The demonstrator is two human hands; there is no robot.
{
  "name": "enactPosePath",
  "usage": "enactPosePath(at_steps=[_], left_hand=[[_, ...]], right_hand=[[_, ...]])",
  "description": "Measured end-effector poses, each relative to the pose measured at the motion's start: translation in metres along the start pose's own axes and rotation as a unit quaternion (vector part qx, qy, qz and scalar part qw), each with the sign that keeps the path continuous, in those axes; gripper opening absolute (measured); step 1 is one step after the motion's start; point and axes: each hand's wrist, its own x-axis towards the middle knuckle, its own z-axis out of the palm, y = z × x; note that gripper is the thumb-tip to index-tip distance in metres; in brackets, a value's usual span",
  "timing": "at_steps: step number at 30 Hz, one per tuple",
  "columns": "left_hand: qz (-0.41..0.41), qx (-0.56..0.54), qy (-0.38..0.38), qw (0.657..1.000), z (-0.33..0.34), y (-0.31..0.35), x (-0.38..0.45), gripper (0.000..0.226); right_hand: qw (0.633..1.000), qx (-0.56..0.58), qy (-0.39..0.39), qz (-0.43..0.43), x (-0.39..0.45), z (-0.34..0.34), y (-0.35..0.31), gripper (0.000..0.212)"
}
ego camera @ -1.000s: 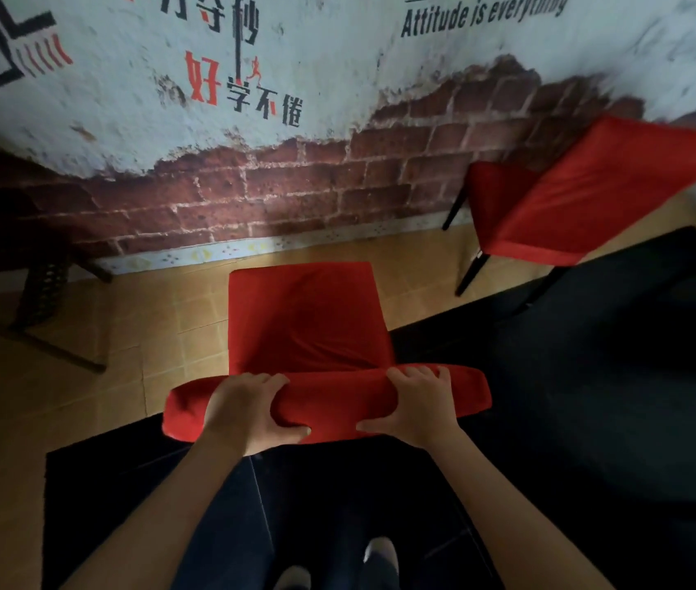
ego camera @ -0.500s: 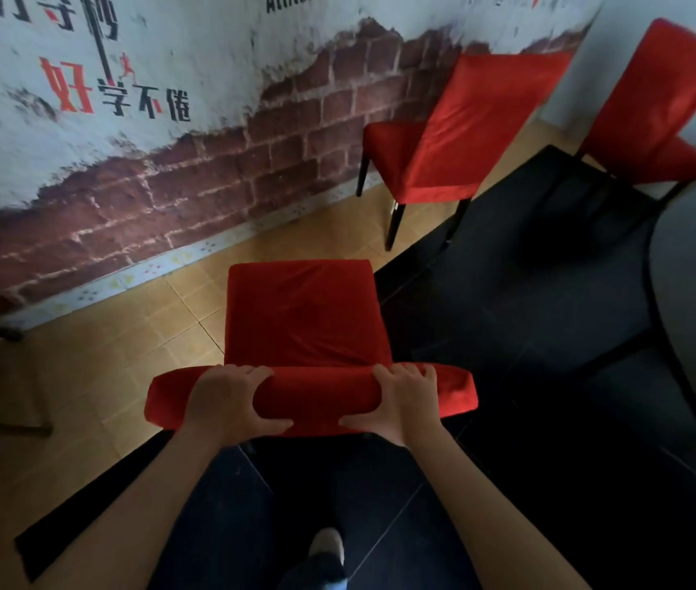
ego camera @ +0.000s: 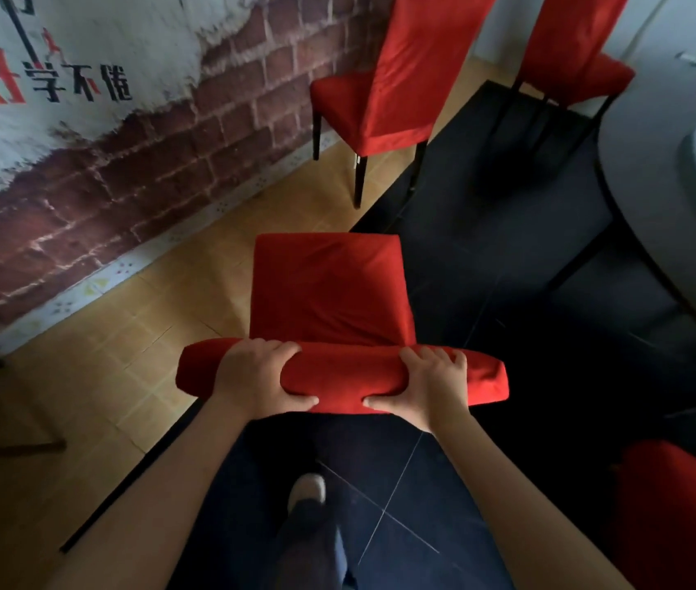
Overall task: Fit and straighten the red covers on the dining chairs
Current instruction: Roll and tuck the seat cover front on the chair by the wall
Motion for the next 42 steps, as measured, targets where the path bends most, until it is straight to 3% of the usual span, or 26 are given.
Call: enactPosePath(at_steps=[5, 12, 19, 24, 34, 42], left_hand=[[0.052, 0.014, -0.002, 0.999, -0.001, -0.015, -0.003, 0.08], [0.159, 0.04, -0.029, 0.986, -0.011, -0.049, 0.013, 0.094], [0.294, 0.025, -0.039, 0.955, -0.014, -0.081, 0.014, 0.091], [0.347, 0.043, -0.076, 0.934, -0.017, -0.098, 0.01, 0.094], [0.426, 0.057, -0.079, 0.899, -0.017, -0.118, 0.018, 0.096], [0.508, 0.057, -0.096, 0.854, -0.019, -0.137, 0.036, 0.099]], right_hand=[[0.998, 0.002, 0.005, 0.059, -0.023, 0.004, -0.022, 0.1], [0.984, 0.006, 0.045, 0.175, -0.056, 0.012, -0.068, 0.096], [0.954, 0.033, 0.058, 0.292, -0.098, 0.025, -0.129, 0.096], [0.929, 0.047, 0.068, 0.361, -0.122, 0.033, -0.174, 0.098], [0.897, 0.062, 0.034, 0.436, -0.134, 0.03, -0.224, 0.103], [0.849, 0.072, 0.047, 0.522, -0.13, 0.031, -0.279, 0.103]])
